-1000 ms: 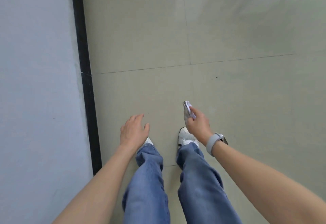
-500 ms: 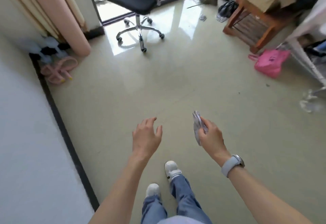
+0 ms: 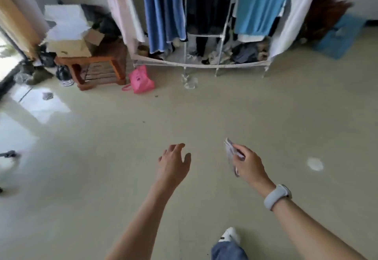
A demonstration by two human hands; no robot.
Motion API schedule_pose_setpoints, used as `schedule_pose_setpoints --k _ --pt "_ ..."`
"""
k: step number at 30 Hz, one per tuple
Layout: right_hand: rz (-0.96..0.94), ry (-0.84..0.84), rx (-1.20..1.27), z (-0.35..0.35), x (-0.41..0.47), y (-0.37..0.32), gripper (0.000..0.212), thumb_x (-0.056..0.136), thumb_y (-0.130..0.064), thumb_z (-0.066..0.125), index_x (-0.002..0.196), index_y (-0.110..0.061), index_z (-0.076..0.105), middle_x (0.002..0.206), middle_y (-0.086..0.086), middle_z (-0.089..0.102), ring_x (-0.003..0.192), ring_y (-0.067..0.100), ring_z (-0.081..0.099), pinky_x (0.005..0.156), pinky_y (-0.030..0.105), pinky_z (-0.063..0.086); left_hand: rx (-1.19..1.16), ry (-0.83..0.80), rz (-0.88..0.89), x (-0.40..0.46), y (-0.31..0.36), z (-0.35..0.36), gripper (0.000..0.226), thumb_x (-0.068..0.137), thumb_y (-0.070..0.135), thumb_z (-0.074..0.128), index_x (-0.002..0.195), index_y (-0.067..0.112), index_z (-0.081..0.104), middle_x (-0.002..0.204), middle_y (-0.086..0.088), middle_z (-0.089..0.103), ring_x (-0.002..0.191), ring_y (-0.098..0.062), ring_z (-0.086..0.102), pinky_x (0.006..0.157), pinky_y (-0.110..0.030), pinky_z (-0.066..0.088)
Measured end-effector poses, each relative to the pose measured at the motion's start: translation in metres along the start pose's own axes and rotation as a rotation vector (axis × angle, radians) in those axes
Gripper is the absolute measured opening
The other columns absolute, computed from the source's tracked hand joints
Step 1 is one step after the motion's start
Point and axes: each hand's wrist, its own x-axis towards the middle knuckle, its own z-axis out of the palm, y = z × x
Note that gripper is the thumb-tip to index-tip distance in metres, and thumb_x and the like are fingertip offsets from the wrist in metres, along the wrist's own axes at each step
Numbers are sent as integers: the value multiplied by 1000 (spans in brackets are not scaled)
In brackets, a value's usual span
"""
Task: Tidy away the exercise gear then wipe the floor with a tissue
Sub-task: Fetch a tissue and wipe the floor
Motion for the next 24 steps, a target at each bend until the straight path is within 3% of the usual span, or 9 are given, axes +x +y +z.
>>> schedule_pose_setpoints --k 3,6,9,13,19,24 --pt "116 112 107 -85 29 61 30 91 -14 49 118 -21 60 79 3 59 47 -7 54 42 5 37 54 -108 135 45 105 53 44 95 32 43 137 19 41 142 -3 43 130 -24 41 106 -38 31" --pt "219 227 179 -170 51 116 29 92 -14 49 118 -18 59 70 9 56 36 3 48 38 11 37 93 -191 286 76 213 105 44 95 33 43 137 20 41 142 -3 43 129 -24 42 105 -37 31" --pt "287 347 177 -243 73 162 27 91 -13 50 116 -16 60 70 10 58 39 4 50 39 11 38 120 -275 417 96 306 154 44 95 32 43 137 19 42 142 -3 43 129 -24 43 105 -38 32" --pt "355 494 169 -322 106 216 26 90 -13 51 115 -13 60 87 11 64 57 9 53 47 6 40 185 -387 523 123 403 212 43 95 33 43 137 21 42 142 -2 43 129 -22 43 107 -37 32" --pt "471 627 177 -425 180 299 29 88 -6 48 113 -13 60 82 7 59 69 22 54 51 7 41 258 -452 673 200 538 304 43 94 32 44 136 21 43 141 -3 44 128 -23 45 106 -37 35" --pt "578 746 191 -530 264 365 26 88 -5 47 110 -12 60 80 8 61 63 20 53 49 7 42 285 -529 803 274 677 385 43 95 32 44 136 20 42 142 -2 44 129 -22 44 106 -37 35"
